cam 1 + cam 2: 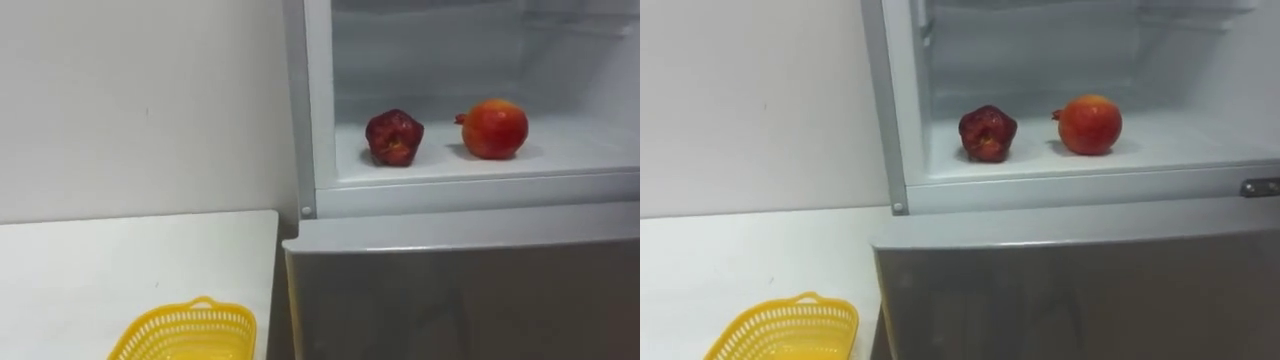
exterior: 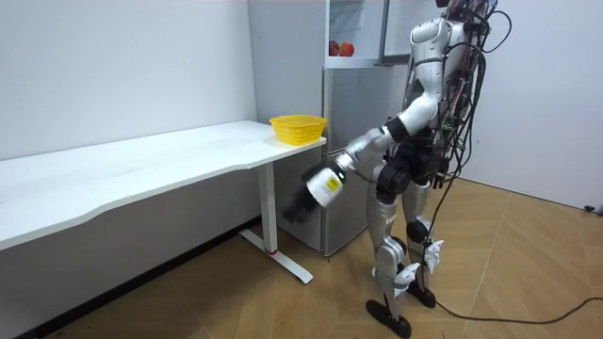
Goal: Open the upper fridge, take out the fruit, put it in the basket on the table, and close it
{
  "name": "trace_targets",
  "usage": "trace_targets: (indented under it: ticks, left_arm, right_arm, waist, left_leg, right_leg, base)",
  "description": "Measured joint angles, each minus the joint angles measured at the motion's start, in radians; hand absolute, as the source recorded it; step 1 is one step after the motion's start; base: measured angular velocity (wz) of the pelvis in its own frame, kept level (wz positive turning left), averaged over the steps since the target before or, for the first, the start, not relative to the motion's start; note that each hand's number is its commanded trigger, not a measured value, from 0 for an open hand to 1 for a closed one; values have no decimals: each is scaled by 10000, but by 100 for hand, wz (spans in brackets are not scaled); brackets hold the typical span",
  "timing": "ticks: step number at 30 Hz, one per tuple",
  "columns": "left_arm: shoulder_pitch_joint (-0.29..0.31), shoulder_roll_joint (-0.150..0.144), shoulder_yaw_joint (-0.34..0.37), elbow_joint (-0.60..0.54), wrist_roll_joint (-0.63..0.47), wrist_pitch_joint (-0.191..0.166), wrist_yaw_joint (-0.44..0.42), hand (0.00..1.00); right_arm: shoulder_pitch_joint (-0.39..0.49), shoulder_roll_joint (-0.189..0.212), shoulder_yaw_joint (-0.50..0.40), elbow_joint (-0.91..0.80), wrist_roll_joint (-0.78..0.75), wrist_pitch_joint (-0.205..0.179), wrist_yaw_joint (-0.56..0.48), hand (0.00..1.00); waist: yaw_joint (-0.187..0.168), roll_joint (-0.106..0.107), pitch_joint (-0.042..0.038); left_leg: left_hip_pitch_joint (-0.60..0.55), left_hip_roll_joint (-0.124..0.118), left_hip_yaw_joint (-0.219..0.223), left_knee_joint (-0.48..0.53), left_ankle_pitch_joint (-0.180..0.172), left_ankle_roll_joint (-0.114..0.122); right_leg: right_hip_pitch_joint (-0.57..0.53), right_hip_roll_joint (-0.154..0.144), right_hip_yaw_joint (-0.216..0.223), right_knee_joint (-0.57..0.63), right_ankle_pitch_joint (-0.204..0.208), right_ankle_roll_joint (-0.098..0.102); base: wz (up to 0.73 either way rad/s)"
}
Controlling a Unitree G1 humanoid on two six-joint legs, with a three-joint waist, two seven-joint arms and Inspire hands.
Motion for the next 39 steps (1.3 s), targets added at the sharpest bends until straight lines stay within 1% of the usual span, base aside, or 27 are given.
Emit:
trace_targets:
  ticks: [2,6,7,8,9,10,12,13,16,18,19,20,21,22,23,25,26,27,29,30,31,32,33,34,36,38,39]
  left_arm:
    - [275,-96,-155,1012,-629,13,87,0]
    - [231,-101,-195,2683,-700,26,-4,0]
    - [171,-112,-265,3459,-525,32,-109,0]
    - [126,-184,-313,4116,-296,87,-290,0]
    - [138,-229,-361,4367,-216,126,-381,0]
    - [166,-284,-469,4796,-183,256,-596,0]
    - [172,-309,-482,5279,-73,438,-907,0]
    - [131,-314,-637,5520,125,538,-1109,0]
    - [143,-319,-1479,5620,929,796,-1544,0]
    - [-57,-347,-1781,5670,1684,845,-1829,0]
    - [-227,-346,-2049,5795,2197,860,-2003,0]
    - [-373,-347,-2330,5767,2855,870,-2192,0]
    - [-437,-346,-2429,5751,3280,873,-2265,0]
    - [-567,-346,-2563,5684,4119,870,-2379,0]
    - [-676,-344,-2719,5608,4705,863,-2430,0]
    - [-888,-336,-2891,5598,5243,854,-2554,0]
    - [-1033,-318,-3027,5579,5296,834,-2623,0]
    - [-1066,-316,-3074,5545,5309,826,-2643,0]
    - [-1066,-317,-3263,5461,5391,695,-2670,0]
    - [-1066,-310,-3342,5446,5391,688,-2668,0]
    - [-1068,-311,-3408,5398,5390,657,-2672,0]
    - [-1110,-295,-3507,5408,5396,607,-2679,0]
    - [-1136,-296,-3525,5410,5398,577,-2690,0]
    - [-1150,-298,-3565,5410,5414,491,-2737,0]
    - [-1093,-345,-3590,5417,5471,478,-2860,0]
    - [-989,-393,-3591,5421,5474,472,-2882,0]
    - [-990,-409,-3609,5449,5468,453,-2881,0]
  right_arm:
    - [-126,-37,-15,4,6,70,22,0]
    - [-231,-38,-19,4,-5,90,136,0]
    - [-217,-39,-40,34,-26,124,139,0]
    - [-272,-38,-81,67,-41,173,201,0]
    - [-298,-35,-112,87,-61,180,230,0]
    - [-328,-34,-117,126,-104,187,322,0]
    - [-326,-25,-108,312,-81,284,429,0]
    - [-340,-24,-80,363,-74,404,479,0]
    - [-411,-25,37,344,71,503,496,0]
    - [-491,-14,26,143,183,499,482,0]
    - [-524,-12,33,-173,375,457,435,0]
    - [-613,-8,31,-486,590,370,366,0]
    - [-642,-3,32,-669,660,345,343,0]
    - [-695,31,36,-1103,790,250,254,0]
    - [-827,63,111,-1450,851,146,165,0]
    - [-901,152,234,-2152,939,14,69,0]
    - [-1035,230,343,-2401,1044,-102,43,0]
    - [-1088,267,430,-2569,1058,-102,44,0]
    - [-1041,506,525,-4057,989,-84,-70,0]
    - [-990,573,531,-4607,980,-82,-127,0]
    - [-960,701,589,-5592,996,-140,-328,0]
    - [-981,724,761,-6408,996,-272,-527,0]
    - [-982,738,814,-6829,993,-299,-599,0]
    - [-886,792,813,-7349,1002,8,-866,0]
    - [-588,778,871,-8131,728,-50,-1176,0]
    - [-544,782,878,-8682,695,-54,-1639,0]
    - [-535,785,876,-8870,605,-46,-1767,0]
  waist:
    - [17,-37,14]
    - [16,28,22]
    - [-19,74,44]
    - [-48,119,65]
    - [-82,157,68]
    - [-110,203,78]
    - [-127,213,87]
    - [-110,214,88]
    - [-113,189,105]
    - [-102,170,102]
    - [-98,121,82]
    - [-171,106,95]
    - [-207,78,95]
    - [-299,55,104]
    - [-330,-46,78]
    - [-344,-114,77]
    - [-345,-182,83]
    - [-337,-222,76]
    - [-358,-295,115]
    - [-379,-303,125]
    - [-407,-299,113]
    - [-379,-280,129]
    - [-361,-288,128]
    - [-354,-319,146]
    - [-336,-269,183]
    - [-349,-129,181]
    - [-363,-84,181]
  left_leg:
    - [88,-1,6,-27,-1,0]
    - [130,5,10,-138,-1,1]
    - [134,4,31,-180,-3,3]
    - [131,2,8,-197,-7,7]
    - [131,0,2,-203,-8,7]
    - [131,0,8,-207,-7,7]
    - [134,0,6,-196,-5,5]
    - [118,1,9,-176,-4,5]
    - [70,-9,38,-79,-5,5]
    - [3,-16,33,-59,-5,7]
    - [-56,-20,35,-50,-4,9]
    - [-83,-19,32,-33,-2,10]
    - [-88,-17,33,-25,-2,9]
    - [-90,-13,34,16,-2,8]
    - [-94,-10,56,29,0,6]
    - [-130,-12,82,41,3,6]
    - [-134,-14,103,55,4,6]
    - [-130,-14,123,57,4,6]
    - [-133,-14,185,52,4,7]
    - [-149,-16,187,52,3,7]
    - [-238,-9,231,59,3,7]
    - [-268,2,296,59,3,7]
    - [-294,7,308,58,3,7]
    - [-359,23,314,59,3,7]
    - [-405,18,337,36,5,9]
    - [-417,35,538,15,5,10]
    - [-418,35,569,13,5,11]
  right_leg:
    - [20,2,41,6,8,0]
    - [59,4,11,22,10,-2]
    - [75,0,-2,22,10,-2]
    - [73,-1,7,21,10,-2]
    - [78,-1,21,16,9,-2]
    - [146,-1,14,3,9,-1]
    - [180,0,9,-13,6,-2]
    - [164,0,6,-11,5,-2]
    - [98,-32,-61,-23,-8,12]
    - [50,-39,-61,-20,-9,15]
    - [-4,-43,-62,-9,-8,16]
    - [-16,-37,-59,-12,-5,15]
    - [-15,-35,-60,-13,-5,15]
    - [-14,-29,-66,-18,-5,14]
    - [-15,-27,-65,-18,-6,13]
    - [-10,-29,-55,-16,-5,11]
    - [-13,-29,-34,-18,-4,11]
    - [-18,-30,-19,-15,-4,11]
    - [-56,-25,86,-13,-2,13]
    - [-72,-28,92,-7,-2,13]
    - [-174,-26,110,4,4,12]
    - [-235,-19,140,13,16,7]
    - [-289,-12,162,15,21,7]
    - [-378,10,190,7,60,0]
    - [-452,11,244,-1,97,13]
    - [-558,31,452,-2,143,25]
    - [-566,27,455,4,153,30]
  base:
    - [-5]
    - [-1]
    - [0]
    - [0]
    - [0]
    - [5]
    - [6]
    - [0]
    - [0]
    - [0]
    - [0]
    - [0]
    - [0]
    - [0]
    - [0]
    - [0]
    - [0]
    - [-7]
    - [-11]
    - [-7]
    - [-6]
    - [-8]
    - [-9]
    - [-5]
    - [-12]
    - [-27]
    - [-15]
